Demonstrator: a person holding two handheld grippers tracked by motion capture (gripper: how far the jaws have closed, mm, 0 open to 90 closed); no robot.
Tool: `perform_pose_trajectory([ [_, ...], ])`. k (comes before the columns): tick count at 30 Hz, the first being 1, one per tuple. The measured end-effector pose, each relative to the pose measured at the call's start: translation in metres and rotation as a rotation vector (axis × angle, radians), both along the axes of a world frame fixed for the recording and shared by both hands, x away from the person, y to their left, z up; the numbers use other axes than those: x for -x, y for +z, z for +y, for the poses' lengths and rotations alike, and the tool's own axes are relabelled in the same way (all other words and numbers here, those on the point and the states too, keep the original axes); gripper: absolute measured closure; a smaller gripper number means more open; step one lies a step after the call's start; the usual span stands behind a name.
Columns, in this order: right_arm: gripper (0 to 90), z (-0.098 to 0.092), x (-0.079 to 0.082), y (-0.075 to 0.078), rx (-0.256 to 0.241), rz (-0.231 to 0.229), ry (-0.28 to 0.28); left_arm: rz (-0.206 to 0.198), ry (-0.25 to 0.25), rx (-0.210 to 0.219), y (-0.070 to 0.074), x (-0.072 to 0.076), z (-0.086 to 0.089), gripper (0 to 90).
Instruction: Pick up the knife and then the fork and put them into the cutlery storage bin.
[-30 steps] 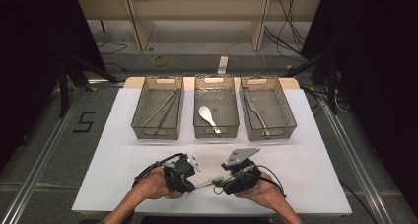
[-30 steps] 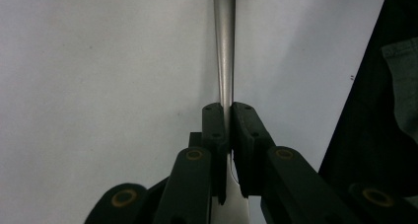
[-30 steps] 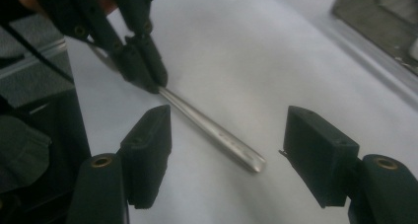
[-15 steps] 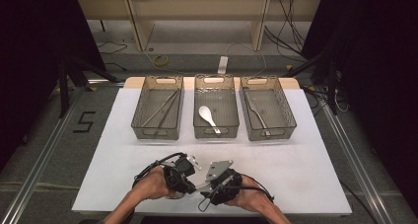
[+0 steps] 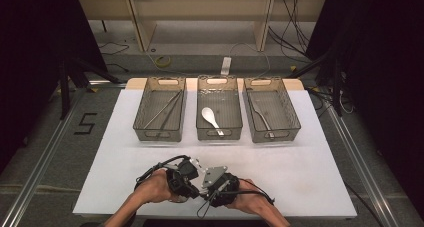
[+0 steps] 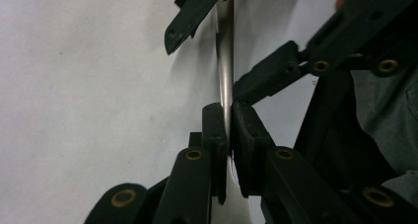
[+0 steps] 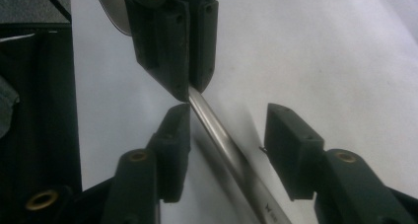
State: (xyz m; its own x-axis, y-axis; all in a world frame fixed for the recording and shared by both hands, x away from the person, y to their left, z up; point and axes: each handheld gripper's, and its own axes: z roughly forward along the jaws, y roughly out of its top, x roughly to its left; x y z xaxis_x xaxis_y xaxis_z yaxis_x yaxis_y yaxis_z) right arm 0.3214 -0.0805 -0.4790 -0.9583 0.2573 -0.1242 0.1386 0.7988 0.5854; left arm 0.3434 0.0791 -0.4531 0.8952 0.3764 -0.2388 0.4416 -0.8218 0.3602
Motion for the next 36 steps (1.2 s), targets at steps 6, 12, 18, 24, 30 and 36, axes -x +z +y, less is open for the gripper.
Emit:
perform_pose_trajectory([
  [6, 67.5, 0.002, 0.003, -0.001, -0.003, -0.009, 0.047, 0.005, 0.021, 0.008, -0.001, 0.001, 0.000, 83.9],
  [12, 72.3, 0.001, 0.004, 0.001, 0.008, -0.017, 0.080, 0.007, 0.020, 0.020, 0.000, 0.003, -0.001, 83.8],
  [18, 80.7, 0.000, 0.003, 0.002, 0.008, -0.047, 0.147, 0.002, -0.011, 0.014, 0.000, 0.003, 0.000, 84.9],
  [24, 87.6, 0.001, 0.008, 0.004, 0.045, -0.047, 0.144, -0.035, -0.019, 0.003, 0.003, 0.001, 0.000, 77.0],
  [30, 87.9, -0.001, 0.008, 0.005, 0.068, -0.011, 0.133, -0.121, 0.019, 0.049, 0.013, 0.001, 0.003, 60.6],
  [36, 87.9, -0.007, 0.005, 0.010, 0.061, -0.012, 0.098, -0.203, 0.117, 0.133, 0.020, -0.004, 0.015, 41.4],
])
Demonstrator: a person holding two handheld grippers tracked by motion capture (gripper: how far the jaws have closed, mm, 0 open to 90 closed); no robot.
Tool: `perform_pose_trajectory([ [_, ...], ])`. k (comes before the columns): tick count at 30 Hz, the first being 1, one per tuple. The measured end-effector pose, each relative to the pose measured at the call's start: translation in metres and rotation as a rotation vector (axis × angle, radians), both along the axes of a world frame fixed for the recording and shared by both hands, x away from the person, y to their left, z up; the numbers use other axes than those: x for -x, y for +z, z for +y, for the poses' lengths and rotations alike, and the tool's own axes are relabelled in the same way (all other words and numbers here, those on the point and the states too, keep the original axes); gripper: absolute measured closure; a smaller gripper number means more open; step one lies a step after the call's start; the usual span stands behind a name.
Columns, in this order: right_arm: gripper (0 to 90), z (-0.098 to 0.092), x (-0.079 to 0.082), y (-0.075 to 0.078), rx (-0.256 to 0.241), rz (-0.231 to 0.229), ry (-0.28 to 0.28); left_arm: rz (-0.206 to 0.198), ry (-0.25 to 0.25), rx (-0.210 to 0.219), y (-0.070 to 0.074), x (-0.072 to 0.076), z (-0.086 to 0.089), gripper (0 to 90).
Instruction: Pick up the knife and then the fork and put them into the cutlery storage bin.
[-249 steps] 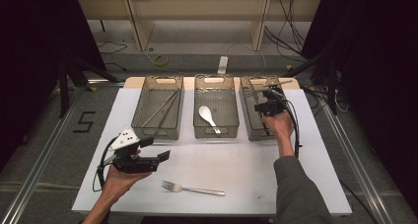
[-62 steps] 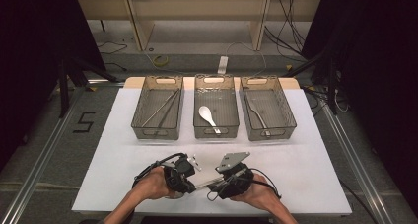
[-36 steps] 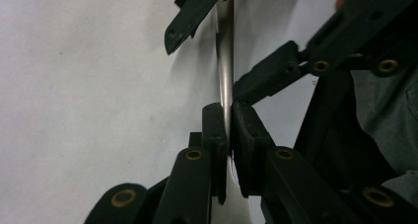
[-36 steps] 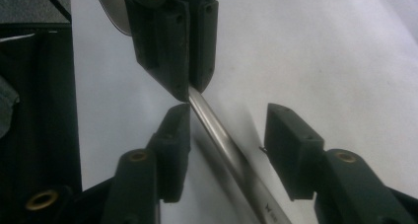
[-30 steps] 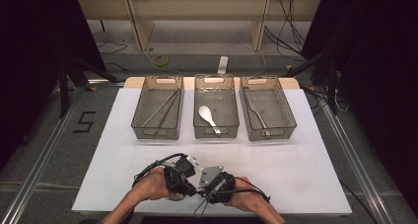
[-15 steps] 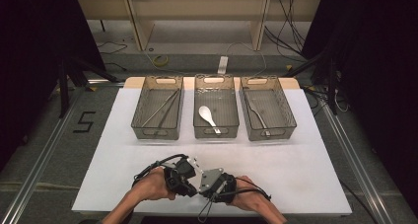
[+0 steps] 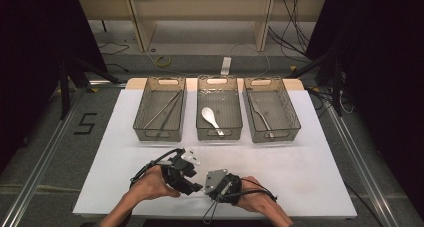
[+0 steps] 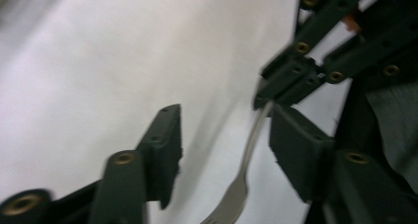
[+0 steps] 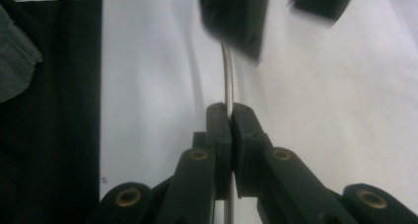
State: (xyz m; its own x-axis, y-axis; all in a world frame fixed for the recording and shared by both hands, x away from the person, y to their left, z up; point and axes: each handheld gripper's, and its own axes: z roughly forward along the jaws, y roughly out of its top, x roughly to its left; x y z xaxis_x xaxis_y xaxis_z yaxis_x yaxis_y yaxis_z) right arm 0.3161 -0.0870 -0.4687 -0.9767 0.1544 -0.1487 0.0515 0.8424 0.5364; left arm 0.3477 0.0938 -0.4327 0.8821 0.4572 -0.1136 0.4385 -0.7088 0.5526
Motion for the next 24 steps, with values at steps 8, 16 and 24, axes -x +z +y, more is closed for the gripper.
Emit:
perform_pose_trajectory([
  [8, 87.9, -0.015, -0.009, 0.006, -0.012, -0.008, -0.082, -0.080, 0.092, 0.110, 0.012, -0.003, 0.012, 27.7],
  [16, 87.8, -0.035, -0.022, 0.010, -0.020, -0.026, -0.167, -0.157, 0.173, 0.214, 0.019, -0.003, 0.028, 23.7],
  [24, 87.8, -0.059, -0.036, 0.018, -0.080, -0.005, -0.281, -0.181, 0.226, 0.284, 0.021, -0.002, 0.044, 20.5],
])
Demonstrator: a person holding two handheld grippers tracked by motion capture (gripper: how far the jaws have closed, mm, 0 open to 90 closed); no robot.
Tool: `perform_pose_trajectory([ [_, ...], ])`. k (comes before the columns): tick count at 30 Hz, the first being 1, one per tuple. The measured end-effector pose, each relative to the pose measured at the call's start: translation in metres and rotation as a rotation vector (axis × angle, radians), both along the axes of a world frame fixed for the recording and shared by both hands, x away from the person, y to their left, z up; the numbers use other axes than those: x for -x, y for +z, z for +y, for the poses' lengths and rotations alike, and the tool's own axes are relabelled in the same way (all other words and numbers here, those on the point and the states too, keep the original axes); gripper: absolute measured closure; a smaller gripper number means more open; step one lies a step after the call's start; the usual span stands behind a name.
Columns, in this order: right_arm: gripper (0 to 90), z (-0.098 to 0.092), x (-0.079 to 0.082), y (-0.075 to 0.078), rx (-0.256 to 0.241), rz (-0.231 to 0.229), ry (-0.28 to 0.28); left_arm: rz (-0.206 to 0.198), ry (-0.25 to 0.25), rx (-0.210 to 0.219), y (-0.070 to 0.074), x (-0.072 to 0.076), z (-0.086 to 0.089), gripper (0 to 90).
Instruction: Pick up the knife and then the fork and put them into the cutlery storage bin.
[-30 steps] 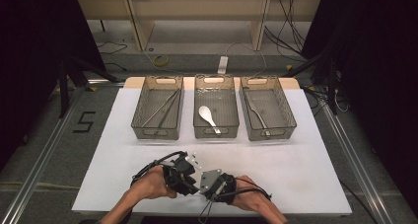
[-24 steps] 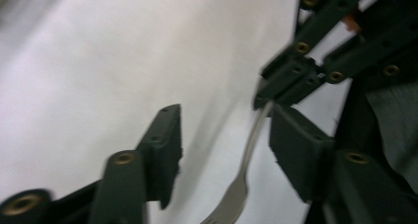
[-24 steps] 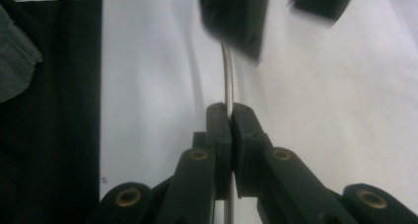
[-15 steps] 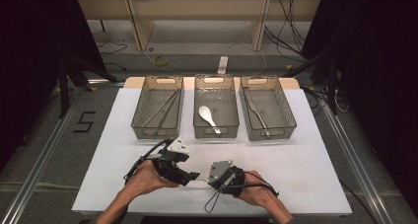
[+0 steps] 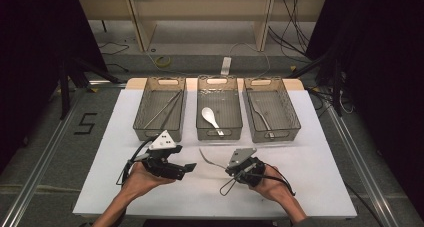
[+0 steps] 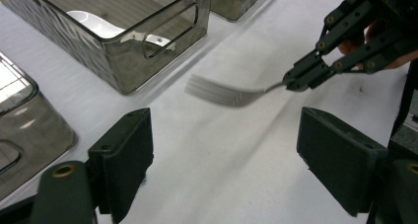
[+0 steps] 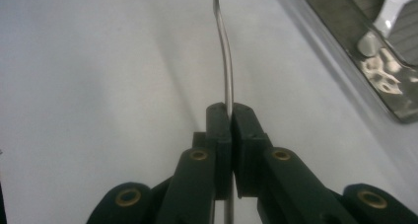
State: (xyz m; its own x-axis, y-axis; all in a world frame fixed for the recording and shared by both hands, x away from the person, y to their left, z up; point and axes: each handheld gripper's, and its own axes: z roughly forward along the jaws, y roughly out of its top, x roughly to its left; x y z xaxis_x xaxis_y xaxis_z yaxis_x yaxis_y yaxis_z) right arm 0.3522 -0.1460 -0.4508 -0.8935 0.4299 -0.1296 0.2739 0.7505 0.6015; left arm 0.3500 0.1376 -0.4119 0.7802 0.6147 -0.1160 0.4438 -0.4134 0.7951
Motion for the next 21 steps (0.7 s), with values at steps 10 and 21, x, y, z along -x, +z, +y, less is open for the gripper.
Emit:
perform_pose_trajectory([
  [10, 87.8, -0.030, -0.009, 0.016, -0.089, 0.016, -0.129, -0.032, 0.060, 0.069, 0.002, 0.006, 0.018, 18.8],
  [21, 87.7, -0.058, -0.017, 0.036, -0.165, 0.015, -0.249, -0.028, 0.086, 0.091, -0.001, 0.010, 0.030, 16.9],
])
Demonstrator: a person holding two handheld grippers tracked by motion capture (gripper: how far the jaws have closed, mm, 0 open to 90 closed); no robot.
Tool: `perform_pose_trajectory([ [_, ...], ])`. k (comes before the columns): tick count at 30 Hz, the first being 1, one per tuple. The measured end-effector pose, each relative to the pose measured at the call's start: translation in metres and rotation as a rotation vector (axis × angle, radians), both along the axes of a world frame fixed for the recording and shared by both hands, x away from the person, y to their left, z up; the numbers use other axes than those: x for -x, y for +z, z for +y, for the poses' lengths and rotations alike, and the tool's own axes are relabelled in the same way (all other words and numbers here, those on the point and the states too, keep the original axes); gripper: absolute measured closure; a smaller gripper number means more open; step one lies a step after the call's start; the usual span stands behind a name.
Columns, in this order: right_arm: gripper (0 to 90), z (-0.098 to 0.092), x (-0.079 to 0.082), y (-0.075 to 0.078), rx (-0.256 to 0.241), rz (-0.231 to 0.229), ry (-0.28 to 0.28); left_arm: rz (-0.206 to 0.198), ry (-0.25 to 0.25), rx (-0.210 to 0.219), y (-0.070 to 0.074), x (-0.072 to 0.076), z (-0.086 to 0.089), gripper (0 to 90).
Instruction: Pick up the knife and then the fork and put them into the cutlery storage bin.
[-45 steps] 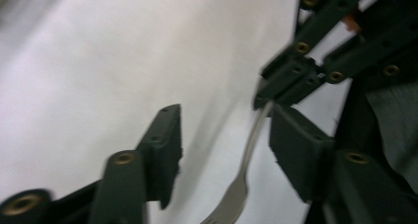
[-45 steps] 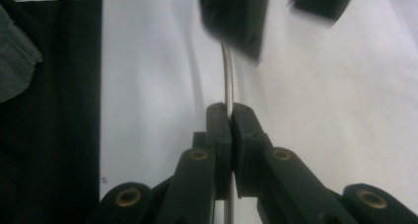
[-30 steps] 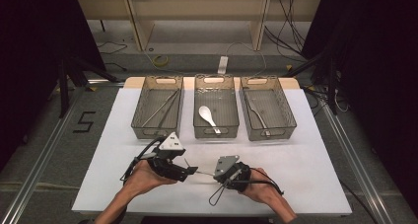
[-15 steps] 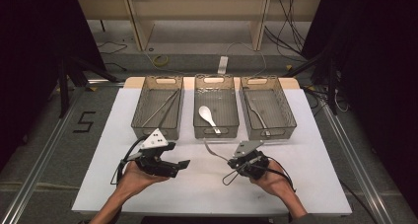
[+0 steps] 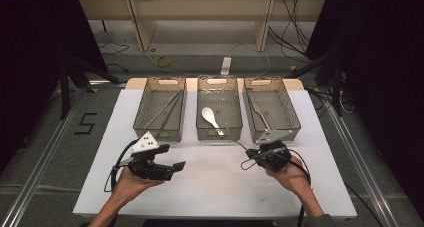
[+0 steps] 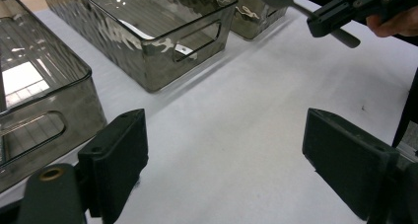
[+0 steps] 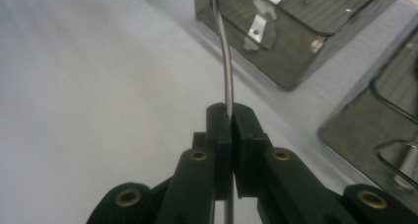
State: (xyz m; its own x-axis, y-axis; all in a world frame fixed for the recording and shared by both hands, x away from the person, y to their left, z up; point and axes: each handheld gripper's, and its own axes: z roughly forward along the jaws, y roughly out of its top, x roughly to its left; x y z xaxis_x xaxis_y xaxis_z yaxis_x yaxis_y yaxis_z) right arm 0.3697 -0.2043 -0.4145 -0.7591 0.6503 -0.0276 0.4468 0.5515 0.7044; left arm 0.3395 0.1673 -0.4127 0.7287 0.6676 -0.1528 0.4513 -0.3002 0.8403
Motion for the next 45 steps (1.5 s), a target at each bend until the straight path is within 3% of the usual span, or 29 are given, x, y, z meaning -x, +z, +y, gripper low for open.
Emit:
perform_pose_trajectory([
  [8, 87.7, -0.023, -0.013, 0.014, -0.053, -0.003, -0.084, -0.028, 0.028, 0.020, -0.001, 0.002, 0.006, 16.5],
  [19, 87.7, -0.046, -0.048, 0.036, -0.080, -0.003, -0.188, -0.056, 0.043, 0.033, 0.000, 0.005, 0.011, 16.5],
  [32, 87.7, -0.056, -0.087, 0.044, -0.101, 0.036, -0.281, -0.072, 0.044, 0.039, -0.001, 0.008, 0.011, 16.3],
  [45, 87.6, -0.053, -0.109, 0.049, -0.086, 0.043, -0.338, -0.094, 0.055, 0.058, 0.000, 0.010, 0.011, 16.3],
])
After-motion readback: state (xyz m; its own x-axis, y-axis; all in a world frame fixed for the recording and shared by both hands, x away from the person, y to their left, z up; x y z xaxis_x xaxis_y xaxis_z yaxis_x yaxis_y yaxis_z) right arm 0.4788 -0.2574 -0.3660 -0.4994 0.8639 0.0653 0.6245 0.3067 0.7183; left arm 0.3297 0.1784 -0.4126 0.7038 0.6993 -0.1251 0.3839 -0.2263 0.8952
